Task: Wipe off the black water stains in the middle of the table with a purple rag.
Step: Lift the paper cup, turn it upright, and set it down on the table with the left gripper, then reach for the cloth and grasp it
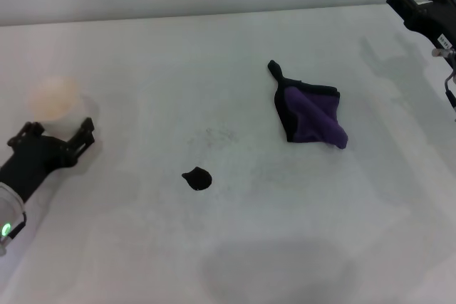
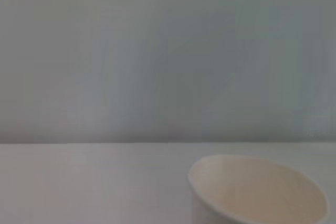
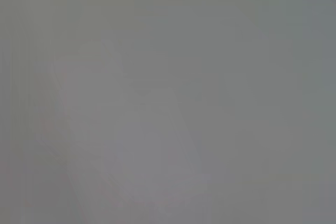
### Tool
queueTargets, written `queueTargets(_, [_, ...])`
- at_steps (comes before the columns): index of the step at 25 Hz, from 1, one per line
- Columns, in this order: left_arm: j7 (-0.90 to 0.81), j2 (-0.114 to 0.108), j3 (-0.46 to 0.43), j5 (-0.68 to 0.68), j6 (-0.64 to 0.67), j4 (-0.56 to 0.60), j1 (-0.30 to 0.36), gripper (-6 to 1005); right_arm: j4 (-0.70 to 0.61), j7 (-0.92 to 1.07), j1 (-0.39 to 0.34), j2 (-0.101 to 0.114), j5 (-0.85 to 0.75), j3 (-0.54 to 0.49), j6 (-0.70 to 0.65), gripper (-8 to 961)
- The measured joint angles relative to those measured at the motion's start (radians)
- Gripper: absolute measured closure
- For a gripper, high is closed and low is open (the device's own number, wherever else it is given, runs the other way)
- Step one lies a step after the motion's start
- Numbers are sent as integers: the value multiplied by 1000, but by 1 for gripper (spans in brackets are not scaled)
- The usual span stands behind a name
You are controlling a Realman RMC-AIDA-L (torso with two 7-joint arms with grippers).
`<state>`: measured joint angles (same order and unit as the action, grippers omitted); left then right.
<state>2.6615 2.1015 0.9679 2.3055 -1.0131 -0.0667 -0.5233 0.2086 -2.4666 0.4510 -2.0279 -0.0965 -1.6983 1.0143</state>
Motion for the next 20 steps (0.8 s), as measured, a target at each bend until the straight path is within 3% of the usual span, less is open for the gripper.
queueTargets(10, [35,2,-7,-46,-54,-2,38,225,0,0,-11,0,0,0,1,95])
queueTargets(12, [32,1,-7,-46,-65,-3,44,114,0,0,-14,0,0,0,2,95])
queueTargets(20, [26,-4,-2,-56,-186,-33,98,111,0,0,-18,0,-3,0,3,95])
